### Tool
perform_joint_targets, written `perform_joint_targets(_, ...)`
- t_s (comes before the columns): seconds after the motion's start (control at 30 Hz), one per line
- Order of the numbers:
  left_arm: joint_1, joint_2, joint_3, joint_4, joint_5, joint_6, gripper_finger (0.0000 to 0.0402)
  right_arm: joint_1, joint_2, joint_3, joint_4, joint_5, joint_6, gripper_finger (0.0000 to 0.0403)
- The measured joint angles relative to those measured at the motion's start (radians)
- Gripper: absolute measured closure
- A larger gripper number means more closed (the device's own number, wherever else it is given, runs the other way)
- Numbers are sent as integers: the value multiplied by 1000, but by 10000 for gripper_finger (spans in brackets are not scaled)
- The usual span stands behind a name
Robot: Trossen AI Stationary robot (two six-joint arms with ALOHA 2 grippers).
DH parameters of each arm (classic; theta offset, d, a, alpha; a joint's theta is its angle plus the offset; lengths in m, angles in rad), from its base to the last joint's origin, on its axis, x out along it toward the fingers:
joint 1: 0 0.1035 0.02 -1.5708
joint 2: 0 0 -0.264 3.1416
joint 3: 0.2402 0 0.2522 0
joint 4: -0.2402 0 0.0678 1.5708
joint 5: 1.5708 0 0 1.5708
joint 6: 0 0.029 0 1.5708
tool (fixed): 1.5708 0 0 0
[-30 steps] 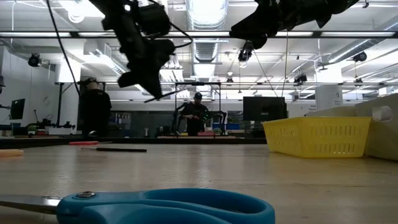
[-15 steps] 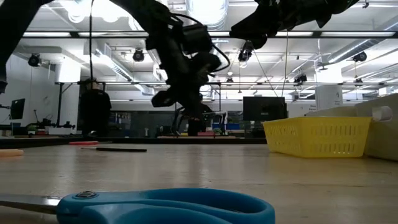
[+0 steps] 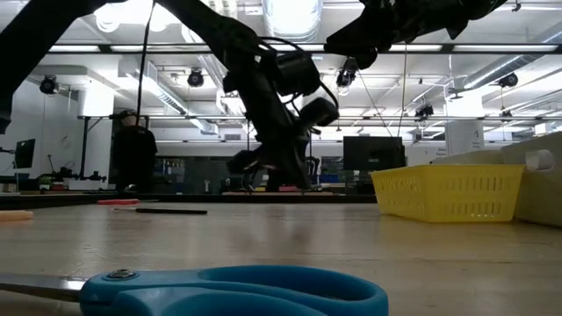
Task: Pick & Place Paint Supplies
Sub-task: Put the black paint brush into the white bin
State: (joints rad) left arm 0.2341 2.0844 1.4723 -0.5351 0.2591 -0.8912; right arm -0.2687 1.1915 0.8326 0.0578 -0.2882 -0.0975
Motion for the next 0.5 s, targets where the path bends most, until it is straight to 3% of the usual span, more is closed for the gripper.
perform_joint_targets(0.17, -2, 35, -4, 29, 4, -74, 394, 0, 0, 0, 0, 0, 0, 291)
perform_joint_targets(0.5, -7, 83, -4, 59, 4, -76, 394, 0, 0, 0, 0, 0, 0, 291)
